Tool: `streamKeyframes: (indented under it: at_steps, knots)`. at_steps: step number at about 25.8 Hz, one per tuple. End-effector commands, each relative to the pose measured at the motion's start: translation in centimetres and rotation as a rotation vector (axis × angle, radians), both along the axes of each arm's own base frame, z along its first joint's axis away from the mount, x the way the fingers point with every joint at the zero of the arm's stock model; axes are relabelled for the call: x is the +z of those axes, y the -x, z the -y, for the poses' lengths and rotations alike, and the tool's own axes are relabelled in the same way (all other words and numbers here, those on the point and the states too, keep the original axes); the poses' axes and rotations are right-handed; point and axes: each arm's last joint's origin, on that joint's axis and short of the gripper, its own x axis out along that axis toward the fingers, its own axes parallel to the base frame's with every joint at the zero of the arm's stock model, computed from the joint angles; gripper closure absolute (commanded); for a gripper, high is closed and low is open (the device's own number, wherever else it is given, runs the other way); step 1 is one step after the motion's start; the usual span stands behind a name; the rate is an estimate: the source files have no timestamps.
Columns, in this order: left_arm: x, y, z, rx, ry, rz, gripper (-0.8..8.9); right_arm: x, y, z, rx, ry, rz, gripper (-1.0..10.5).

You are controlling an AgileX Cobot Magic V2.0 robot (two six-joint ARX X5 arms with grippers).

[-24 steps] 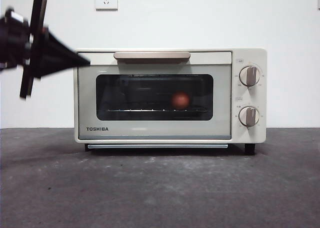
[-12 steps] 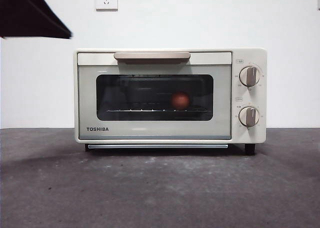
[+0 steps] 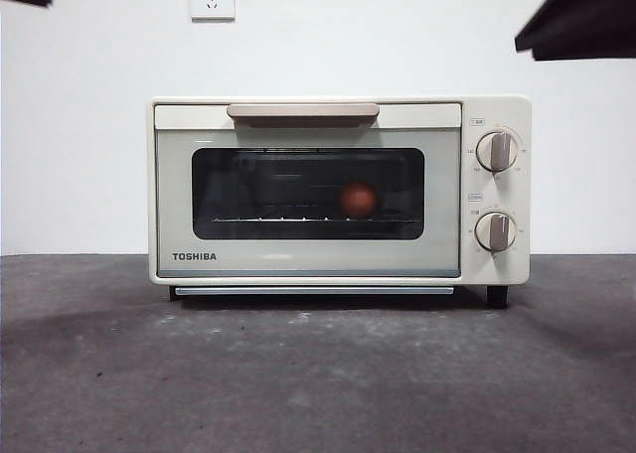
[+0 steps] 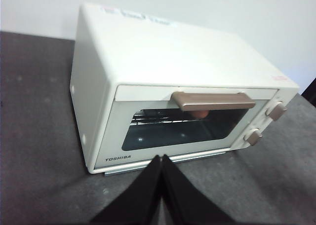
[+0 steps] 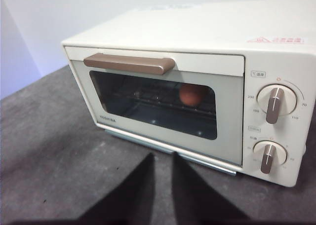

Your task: Eggoven

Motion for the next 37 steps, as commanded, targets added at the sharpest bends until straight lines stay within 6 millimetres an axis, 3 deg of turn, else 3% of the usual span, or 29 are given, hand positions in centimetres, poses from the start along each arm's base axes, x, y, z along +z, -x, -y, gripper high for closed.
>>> streamKeyframes:
  at_steps: [1,9,25,28,33,37]
  knots:
    - [0.4,0.4,-0.1,-0.004,-0.017,0.022,8.06,-0.2,0.0,-0.1,0.01,-0.017,0.038,9.4]
    - [0.0,0.7,-0.2,-0.005,-0.031,-0.025,8.06,0.0,-0.2,0.1,-0.077,-0.021,0.057,9.4]
    - [0.1,0.6,-0.2,-0.005,-0.028,-0.009,8.06,0.1,-0.2,0.1,-0.077,-0.022,0.058,9.4]
    - [0.3,0.9,-0.3,-0.02,-0.126,0.063,8.06,0.1,-0.2,0.1,-0.077,-0.022,0.058,9.4]
    - [0.7,1.9,-2.3,0.188,-0.227,0.166,8.06,0.0,-0.2,0.1,-0.077,-0.021,0.058,9.4]
    - [-0.2,3.0,-3.7,0.367,-0.259,0.278,8.06,0.1,-0.2,0.1,-0.077,-0.022,0.058,9.4]
